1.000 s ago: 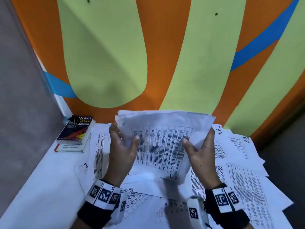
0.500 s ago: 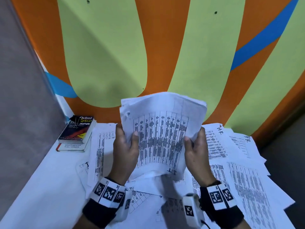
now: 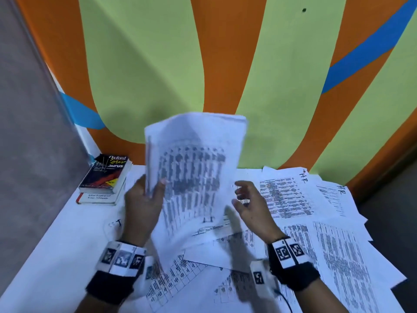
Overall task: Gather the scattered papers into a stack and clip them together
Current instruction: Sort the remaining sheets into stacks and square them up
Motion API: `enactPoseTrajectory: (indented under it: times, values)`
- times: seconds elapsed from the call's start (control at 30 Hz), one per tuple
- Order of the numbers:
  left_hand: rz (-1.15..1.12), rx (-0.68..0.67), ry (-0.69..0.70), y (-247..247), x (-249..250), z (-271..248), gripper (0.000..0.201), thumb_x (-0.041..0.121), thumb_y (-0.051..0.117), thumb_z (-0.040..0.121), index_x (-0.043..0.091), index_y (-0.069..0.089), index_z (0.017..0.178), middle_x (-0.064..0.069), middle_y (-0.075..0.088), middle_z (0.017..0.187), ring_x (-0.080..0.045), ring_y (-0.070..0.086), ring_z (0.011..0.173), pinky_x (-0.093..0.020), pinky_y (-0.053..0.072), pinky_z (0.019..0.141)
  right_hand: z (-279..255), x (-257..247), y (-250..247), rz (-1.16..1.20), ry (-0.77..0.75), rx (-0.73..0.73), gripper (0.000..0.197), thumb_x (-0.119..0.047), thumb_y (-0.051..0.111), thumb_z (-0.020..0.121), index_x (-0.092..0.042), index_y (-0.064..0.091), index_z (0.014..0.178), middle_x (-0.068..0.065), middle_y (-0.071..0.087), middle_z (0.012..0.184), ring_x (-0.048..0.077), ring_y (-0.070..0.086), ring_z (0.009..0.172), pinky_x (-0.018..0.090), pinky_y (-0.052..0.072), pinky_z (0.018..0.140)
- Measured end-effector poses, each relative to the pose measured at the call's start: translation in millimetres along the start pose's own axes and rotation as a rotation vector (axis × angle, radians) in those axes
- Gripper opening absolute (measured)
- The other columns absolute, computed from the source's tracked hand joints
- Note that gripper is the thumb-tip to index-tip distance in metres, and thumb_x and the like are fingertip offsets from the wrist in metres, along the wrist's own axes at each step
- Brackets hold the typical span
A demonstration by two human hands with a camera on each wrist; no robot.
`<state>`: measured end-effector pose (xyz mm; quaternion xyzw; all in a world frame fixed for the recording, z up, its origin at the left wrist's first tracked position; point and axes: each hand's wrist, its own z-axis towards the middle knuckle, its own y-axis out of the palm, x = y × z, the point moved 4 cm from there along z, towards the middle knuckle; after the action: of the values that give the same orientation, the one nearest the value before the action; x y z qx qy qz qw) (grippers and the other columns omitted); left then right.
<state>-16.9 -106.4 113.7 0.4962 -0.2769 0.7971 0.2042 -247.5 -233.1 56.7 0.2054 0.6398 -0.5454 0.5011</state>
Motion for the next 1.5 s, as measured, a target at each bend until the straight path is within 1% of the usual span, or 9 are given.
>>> enactPoseTrajectory:
  times: [0.23, 0.33, 0.57, 0.8, 0.97, 1.2, 1.3, 1.4, 1.5]
  values:
    - [0.237, 0.371, 0.196, -72.0, -15.4, 55.4, 0.024, 0.025, 0.062, 0.09, 0.004, 0.061, 0.077, -0.009, 0.048, 0.064, -0.014, 0.038, 0.053, -0.028, 0.028, 0.051, 56.0, 26.9, 26.5, -0.573, -0.023, -0.31, 0.044, -0.025, 0.062, 0.089, -0.017, 0.049, 0.13, 0.01, 0.047, 0.133, 0.029, 0.044, 0.124, 0.043, 0.041, 0.101]
    - [0.223, 0.398, 0.213, -80.8, -19.0, 67.5, 0.019, 0.032, 0.058, 0.09, 0.031, 0.049, 0.073, 0.003, 0.052, 0.065, 0.0, 0.044, 0.051, -0.028, 0.033, 0.054, 87.7, 16.0, 62.7, -0.759, -0.125, -0.401, 0.054, -0.028, 0.068, 0.084, -0.017, 0.046, 0.133, 0.009, 0.045, 0.136, 0.031, 0.042, 0.125, 0.047, 0.043, 0.098]
    - [0.253, 0.383, 0.177, -81.5, -38.8, 71.1, 0.022, 0.034, 0.059, 0.09, 0.016, 0.052, 0.081, -0.006, 0.044, 0.06, 0.009, 0.047, 0.052, -0.015, 0.033, 0.051, 130.9, 18.2, 142.9, -1.007, -0.176, -0.74, 0.104, -0.018, 0.079, 0.069, -0.024, 0.016, 0.151, 0.012, 0.018, 0.156, 0.032, 0.014, 0.144, 0.065, 0.027, 0.107]
    - [0.204, 0.363, 0.053, -84.4, -54.0, 72.4, 0.032, 0.037, 0.061, 0.09, 0.012, 0.049, 0.074, 0.009, 0.041, 0.055, 0.007, 0.043, 0.04, -0.006, 0.027, 0.042, 139.1, 19.8, 147.4, -1.054, -0.056, -0.713, 0.08, -0.022, 0.074, 0.076, -0.017, 0.031, 0.143, 0.015, 0.037, 0.143, 0.033, 0.029, 0.138, 0.062, 0.018, 0.109]
    - [0.153, 0.377, 0.042, -89.8, -61.8, 78.4, 0.038, 0.046, 0.06, 0.087, 0.009, 0.057, 0.078, 0.001, 0.046, 0.06, -0.016, 0.05, 0.058, -0.02, 0.036, 0.053, 135.3, -0.9, 91.9, -0.772, -0.103, -0.412, 0.013, -0.027, 0.063, 0.087, -0.014, 0.062, 0.089, 0.011, 0.066, 0.098, 0.028, 0.061, 0.096, 0.04, 0.044, 0.088]
    - [0.186, 0.404, 0.046, -94.2, -64.2, 91.2, 0.056, 0.054, 0.057, 0.087, -0.002, 0.061, 0.084, -0.002, 0.048, 0.063, -0.006, 0.049, 0.053, -0.019, 0.04, 0.053, 79.5, 65.4, -53.6, -0.346, 0.406, 0.103, 0.055, -0.017, 0.07, 0.083, -0.016, 0.033, 0.043, 0.004, 0.03, 0.045, 0.015, 0.029, 0.046, 0.031, 0.019, 0.05]
    - [0.139, 0.393, 0.104, -91.8, -63.0, 94.5, 0.03, 0.053, 0.057, 0.087, 0.024, 0.062, 0.09, -0.007, 0.059, 0.077, -0.019, 0.062, 0.07, -0.03, 0.052, 0.068, 51.9, 95.8, -56.9, -0.314, 0.573, 0.19, 0.048, -0.012, 0.065, 0.085, -0.009, 0.04, 0.045, 0.007, 0.04, 0.046, 0.017, 0.039, 0.047, 0.028, 0.026, 0.051]
    - [0.151, 0.379, 0.164, -89.1, -58.4, 93.3, 0.036, 0.046, 0.056, 0.089, 0.011, 0.063, 0.091, -0.007, 0.056, 0.076, -0.016, 0.054, 0.066, -0.034, 0.047, 0.065, 45.5, 110.0, -38.2, -0.319, 0.643, 0.201, 0.039, -0.017, 0.063, 0.084, -0.008, 0.042, 0.052, 0.007, 0.046, 0.053, 0.02, 0.049, 0.055, 0.024, 0.035, 0.054]
    - [0.156, 0.368, 0.184, -88.6, -51.8, 89.3, 0.026, 0.044, 0.056, 0.09, 0.018, 0.056, 0.082, -0.002, 0.049, 0.065, 0.001, 0.045, 0.055, -0.025, 0.04, 0.057, 48.5, 117.9, -15.6, -0.415, 0.742, 0.144, 0.064, -0.054, 0.073, 0.068, 0.0, 0.054, 0.097, 0.023, 0.058, 0.104, 0.037, 0.059, 0.1, 0.043, 0.05, 0.084]
